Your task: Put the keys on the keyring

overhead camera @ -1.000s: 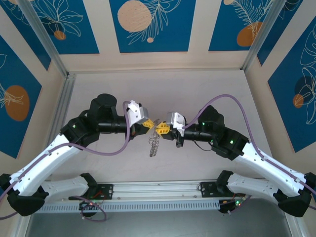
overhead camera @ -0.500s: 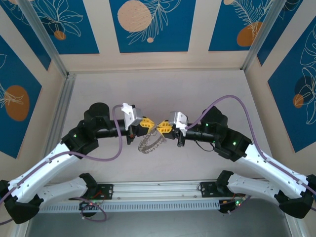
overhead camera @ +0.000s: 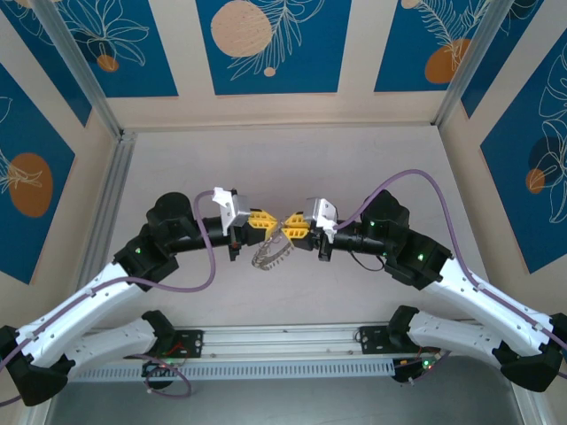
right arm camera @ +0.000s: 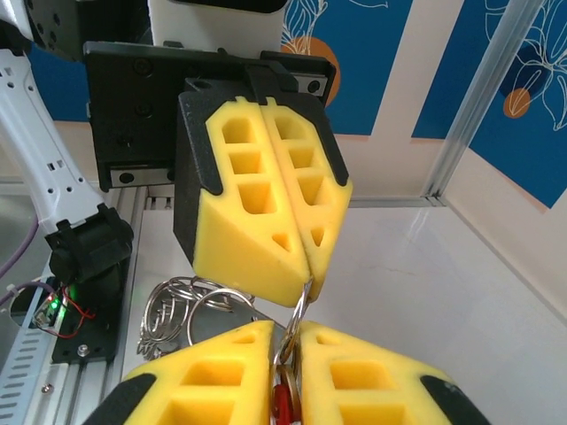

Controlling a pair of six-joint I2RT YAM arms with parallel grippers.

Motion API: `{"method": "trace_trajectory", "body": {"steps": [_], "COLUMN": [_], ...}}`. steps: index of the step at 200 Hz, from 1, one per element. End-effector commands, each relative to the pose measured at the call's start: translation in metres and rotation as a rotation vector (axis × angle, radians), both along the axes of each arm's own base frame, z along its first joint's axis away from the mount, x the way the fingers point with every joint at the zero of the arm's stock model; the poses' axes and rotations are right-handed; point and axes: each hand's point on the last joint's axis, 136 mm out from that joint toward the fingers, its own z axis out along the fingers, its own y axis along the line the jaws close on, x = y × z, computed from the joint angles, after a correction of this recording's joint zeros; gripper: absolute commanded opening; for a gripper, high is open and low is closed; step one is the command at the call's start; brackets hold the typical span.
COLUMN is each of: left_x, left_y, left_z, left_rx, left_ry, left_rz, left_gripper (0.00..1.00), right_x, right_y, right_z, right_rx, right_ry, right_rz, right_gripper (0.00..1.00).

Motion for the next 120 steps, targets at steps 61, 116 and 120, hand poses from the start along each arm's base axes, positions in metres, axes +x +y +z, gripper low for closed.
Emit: {"method": "trace_trajectory", "body": {"steps": [61,116,120], "left_x": [-0.0052,-0.0019,-0.0019], "left_y": [0.0018,0.0020,0.0019], "left_z": [0.0316,0.0302,0.0298], "left_rx": [-0.132,-0.144,-0.144], "left_ry": [-0.046,-0.042,-0.041], "left_rz": [-0.012,-0.002,-0.003], "left_gripper": [0.00,0.00,0.00], "right_x": [-0.0013,-0.0006,-0.0002], "right_y": [-0.0097,-0.0115,-0.0115], "right_z": [0.0089,0.0060,0.0060], "right_rx": [0.051,0.053,0.053], "right_ry": [-0.026,-0.016,-0.014], "right_rz": [-0.029,-0.041,-0.043], "right_gripper": [0.22,0.21,0.20]}}
